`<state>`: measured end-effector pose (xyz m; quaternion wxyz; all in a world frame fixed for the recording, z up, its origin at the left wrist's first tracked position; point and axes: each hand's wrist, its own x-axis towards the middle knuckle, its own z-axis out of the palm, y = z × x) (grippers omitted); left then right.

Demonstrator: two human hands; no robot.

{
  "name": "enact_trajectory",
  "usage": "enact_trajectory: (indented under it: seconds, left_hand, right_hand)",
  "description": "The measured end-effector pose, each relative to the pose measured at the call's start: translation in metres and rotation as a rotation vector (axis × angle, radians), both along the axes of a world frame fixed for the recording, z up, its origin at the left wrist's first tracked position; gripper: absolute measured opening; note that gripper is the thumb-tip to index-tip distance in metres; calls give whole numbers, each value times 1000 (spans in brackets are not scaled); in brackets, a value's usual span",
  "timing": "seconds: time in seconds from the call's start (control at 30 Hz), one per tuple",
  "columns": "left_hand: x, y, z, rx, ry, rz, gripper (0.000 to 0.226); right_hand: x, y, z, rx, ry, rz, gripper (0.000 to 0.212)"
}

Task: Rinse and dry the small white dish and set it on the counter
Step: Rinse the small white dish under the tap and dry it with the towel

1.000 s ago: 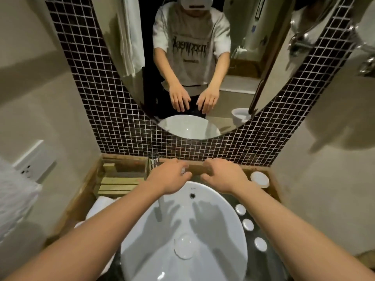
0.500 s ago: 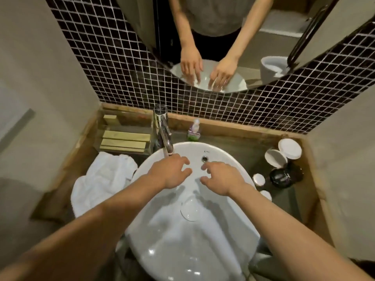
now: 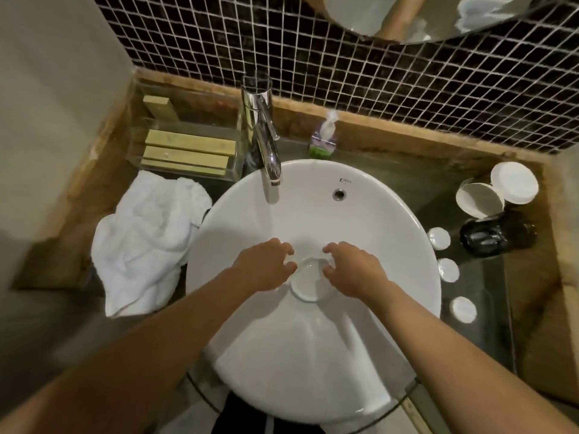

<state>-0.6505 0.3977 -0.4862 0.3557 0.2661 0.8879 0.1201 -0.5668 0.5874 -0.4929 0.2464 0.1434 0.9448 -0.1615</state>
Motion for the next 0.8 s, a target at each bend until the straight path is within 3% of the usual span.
enact_trajectory:
  seconds: [0.2, 0.33, 0.63, 0.8]
  left_hand:
    - [10, 5, -30, -71, -30, -22, 41]
    - [17, 12, -41, -73, -31, 21, 25]
    - [25, 19, -41, -92, 176, 12, 14]
    - [11, 17, -25, -41, 225, -19, 15]
  right_hand:
    - [5, 0, -25, 21, -3, -25, 34]
    - [4, -2, -37, 6, 8, -65, 31]
    - [0, -8, -41, -143, 32, -214, 22]
    - [-8, -10, -25, -106, 98, -200, 16]
